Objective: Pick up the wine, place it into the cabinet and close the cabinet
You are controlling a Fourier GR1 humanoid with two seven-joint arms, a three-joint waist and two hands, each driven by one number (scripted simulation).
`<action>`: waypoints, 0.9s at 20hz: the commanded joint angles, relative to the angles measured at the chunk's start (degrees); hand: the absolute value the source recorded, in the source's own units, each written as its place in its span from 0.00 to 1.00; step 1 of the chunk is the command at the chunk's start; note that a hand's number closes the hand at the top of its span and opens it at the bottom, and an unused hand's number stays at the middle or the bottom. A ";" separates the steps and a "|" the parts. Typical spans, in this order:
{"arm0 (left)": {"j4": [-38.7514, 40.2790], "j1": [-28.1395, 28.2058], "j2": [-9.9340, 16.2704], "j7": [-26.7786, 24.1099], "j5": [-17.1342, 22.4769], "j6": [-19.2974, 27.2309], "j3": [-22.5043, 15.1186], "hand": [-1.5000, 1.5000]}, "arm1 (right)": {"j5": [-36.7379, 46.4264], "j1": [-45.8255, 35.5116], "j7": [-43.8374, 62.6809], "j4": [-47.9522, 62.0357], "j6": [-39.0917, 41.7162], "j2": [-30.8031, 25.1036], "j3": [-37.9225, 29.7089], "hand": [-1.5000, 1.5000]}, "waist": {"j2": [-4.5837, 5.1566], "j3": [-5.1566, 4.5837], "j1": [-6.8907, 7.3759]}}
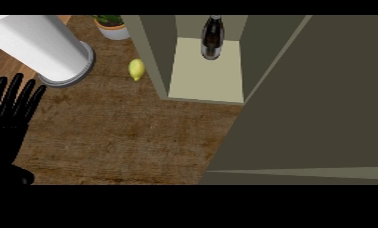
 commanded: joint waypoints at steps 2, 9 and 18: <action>0.15 -0.46 -0.24 -0.11 -0.33 0.32 0.76 0.00 | -0.45 -17.03 9.32 12.14 -3.20 16.15 0.15 1.00 | -0.21 0.08 -0.44; 3.38 -0.69 1.56 1.27 2.35 -3.15 4.30 0.00 | -6.53 -38.95 9.60 34.58 -6.63 22.74 -9.55 1.00 | -0.03 0.36 -1.67; 1.19 1.92 -0.07 0.73 -0.03 -4.32 6.76 0.00 | -17.08 -44.79 1.76 50.11 -4.69 22.93 -18.05 1.00 | -0.18 0.48 -2.54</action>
